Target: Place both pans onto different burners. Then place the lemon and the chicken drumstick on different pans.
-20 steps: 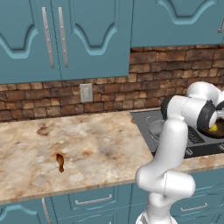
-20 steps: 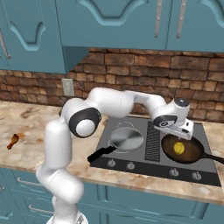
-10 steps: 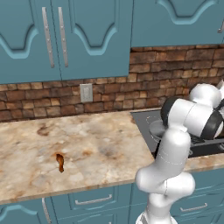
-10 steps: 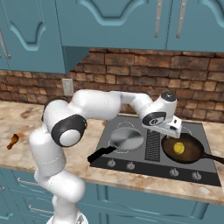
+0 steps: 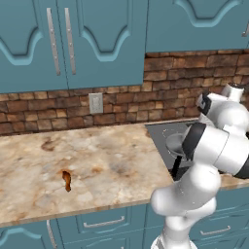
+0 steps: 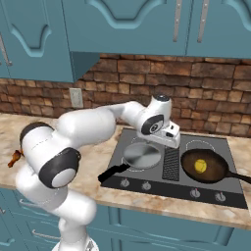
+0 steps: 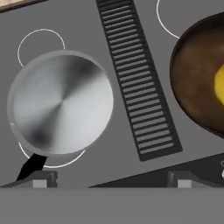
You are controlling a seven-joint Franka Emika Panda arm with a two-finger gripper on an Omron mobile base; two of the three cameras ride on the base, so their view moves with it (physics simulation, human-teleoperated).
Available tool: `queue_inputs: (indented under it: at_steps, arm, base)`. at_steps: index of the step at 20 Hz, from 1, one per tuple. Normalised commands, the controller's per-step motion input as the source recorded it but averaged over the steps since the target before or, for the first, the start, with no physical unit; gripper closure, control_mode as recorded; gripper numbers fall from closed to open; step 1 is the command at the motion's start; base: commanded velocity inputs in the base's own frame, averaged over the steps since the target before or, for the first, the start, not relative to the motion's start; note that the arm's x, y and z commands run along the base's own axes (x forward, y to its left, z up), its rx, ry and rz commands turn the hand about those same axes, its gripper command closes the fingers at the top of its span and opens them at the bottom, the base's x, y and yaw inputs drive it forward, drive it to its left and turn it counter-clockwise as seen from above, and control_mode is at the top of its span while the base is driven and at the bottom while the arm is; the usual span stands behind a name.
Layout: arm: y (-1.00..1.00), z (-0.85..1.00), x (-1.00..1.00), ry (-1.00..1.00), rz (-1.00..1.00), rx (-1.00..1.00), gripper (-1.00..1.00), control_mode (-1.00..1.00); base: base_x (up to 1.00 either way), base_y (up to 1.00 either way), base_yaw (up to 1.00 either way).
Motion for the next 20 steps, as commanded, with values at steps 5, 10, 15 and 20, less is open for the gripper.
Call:
queue_inputs:
  at_steps: [5,10,15,20]
  arm:
    - [0.83,0.05,-0.18,0.09,0.01,-0.02,-1.0,-1.0]
    - [0.81,0.02,-0.12,0.13,0.02,0.0,-1.0,-1.0]
    - [0.73,0.06,0.0,0.13,0.02,0.0,-1.0,-1.0]
    - [0.66,0.13,0.0,0.14,0.01,0.0,-1.0,-1.0]
  base:
    - [0.0,0.0,0.0]
    - [0.0,0.0,0.0]
    - [0.0,0.0,0.0]
    - [0.0,0.0,0.0]
